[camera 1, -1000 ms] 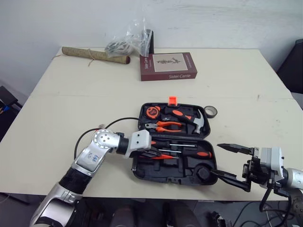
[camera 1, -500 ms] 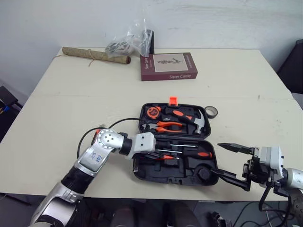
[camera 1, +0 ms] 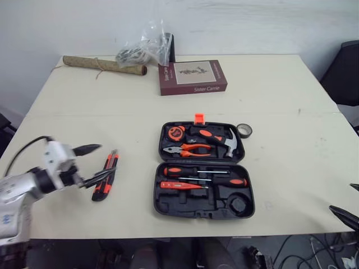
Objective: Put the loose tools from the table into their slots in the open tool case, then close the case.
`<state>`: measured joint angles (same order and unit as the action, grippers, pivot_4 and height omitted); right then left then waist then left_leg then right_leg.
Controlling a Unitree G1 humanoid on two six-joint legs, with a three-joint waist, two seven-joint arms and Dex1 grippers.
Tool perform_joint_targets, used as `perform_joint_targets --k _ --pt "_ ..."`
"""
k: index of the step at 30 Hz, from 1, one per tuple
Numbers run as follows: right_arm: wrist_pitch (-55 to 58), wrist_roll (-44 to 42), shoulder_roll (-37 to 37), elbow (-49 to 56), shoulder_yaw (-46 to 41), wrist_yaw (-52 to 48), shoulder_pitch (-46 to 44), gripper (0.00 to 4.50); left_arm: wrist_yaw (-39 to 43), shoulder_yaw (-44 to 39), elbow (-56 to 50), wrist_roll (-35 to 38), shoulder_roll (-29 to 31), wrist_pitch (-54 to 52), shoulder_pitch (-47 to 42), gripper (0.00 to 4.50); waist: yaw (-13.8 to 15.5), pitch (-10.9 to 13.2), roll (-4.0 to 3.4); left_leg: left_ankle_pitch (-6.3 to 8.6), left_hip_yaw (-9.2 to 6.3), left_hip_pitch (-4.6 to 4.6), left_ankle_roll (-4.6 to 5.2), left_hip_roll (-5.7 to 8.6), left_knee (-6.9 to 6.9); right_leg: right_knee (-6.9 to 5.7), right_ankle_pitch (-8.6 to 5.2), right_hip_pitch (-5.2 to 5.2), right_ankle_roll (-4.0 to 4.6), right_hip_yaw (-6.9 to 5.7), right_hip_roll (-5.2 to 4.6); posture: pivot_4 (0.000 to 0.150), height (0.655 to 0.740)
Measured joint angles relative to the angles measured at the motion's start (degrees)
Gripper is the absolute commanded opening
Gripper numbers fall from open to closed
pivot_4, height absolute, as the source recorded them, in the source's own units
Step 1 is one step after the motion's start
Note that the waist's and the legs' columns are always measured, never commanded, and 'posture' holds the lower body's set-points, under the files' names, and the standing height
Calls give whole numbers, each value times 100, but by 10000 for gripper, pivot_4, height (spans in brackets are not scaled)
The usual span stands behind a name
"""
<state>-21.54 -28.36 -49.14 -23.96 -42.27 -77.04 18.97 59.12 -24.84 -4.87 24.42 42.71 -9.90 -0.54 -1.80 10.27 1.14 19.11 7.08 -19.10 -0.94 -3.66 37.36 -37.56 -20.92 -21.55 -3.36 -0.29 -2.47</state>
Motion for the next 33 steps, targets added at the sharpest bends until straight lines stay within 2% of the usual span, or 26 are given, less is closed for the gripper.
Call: perform_joint_targets --k 2,4,7,12,14,17,20,25,29,33 --pt "-284 79 -207 -657 -145 61 -172 45000 -271 -811 383 -80 90 253 404 44717 -36 0 0 12 10 6 21 2 -4 0 1 2 -1 3 -9 1500 7400" --pt "-412 139 -349 -978 -176 80 -248 45000 -411 -1270 662 -151 161 409 670 44717 -57 0 -1 15 11 10 22 2 -10 1 0 1 1 3 -9 1500 7400" --pt "-666 210 -619 -1716 -299 114 -515 45000 -735 -2315 1579 -259 252 648 1314 44717 -97 2 7 18 12 17 15 -2 -21 5 -5 0 9 -2 -9 1500 7400" --pt "-824 250 -602 -1904 -11 19 -905 45000 -985 -2809 1861 -225 252 578 1589 44717 -63 3 20 24 0 15 15 -1 -21 3 -3 4 10 -17 -22 1500 7400" --pt "-776 229 -388 -1721 280 -59 -1213 45000 -1041 -2805 1438 -122 151 415 1754 44717 -53 4 17 25 -1 14 11 -1 -25 3 -3 1 11 -19 -24 1500 7400" --pt "-471 -17 169 -821 842 -70 -1700 45000 -1428 -2583 282 102 -213 -157 1899 44717 -75 6 14 24 -8 7 9 -2 -24 -1 -3 -1 11 -23 -23 1500 7400" --pt "-173 -190 714 87 1473 1 -2066 45000 -2108 -2153 -1146 416 -479 -1225 1986 44717 -83 9 9 20 -10 1 2 -1 -23 -5 -3 -5 10 -26 -23 1500 7400" --pt "334 -475 958 1081 1996 69 -2555 45000 -3408 -1668 -3039 1072 -630 -3209 1952 44717 -75 10 8 10 -11 -3 -15 0 -14 -3 -3 -3 9 -25 -23 1500 7400" --pt "541 -582 1124 1447 2275 14 -2688 45000 -4377 -1574 -3686 1477 -882 -4484 1749 44717 -42 9 9 9 -16 -3 -18 0 -13 -4 -3 -3 9 -26 -17 1500 7400" --pt "651 -699 1199 1780 2670 -342 -2708 45000 -5317 -943 -4280 1594 -1404 -5399 1458 44717 14 9 9 9 -17 -6 -16 1 -1 -5 -3 0 9 -25 -16 1500 7400"
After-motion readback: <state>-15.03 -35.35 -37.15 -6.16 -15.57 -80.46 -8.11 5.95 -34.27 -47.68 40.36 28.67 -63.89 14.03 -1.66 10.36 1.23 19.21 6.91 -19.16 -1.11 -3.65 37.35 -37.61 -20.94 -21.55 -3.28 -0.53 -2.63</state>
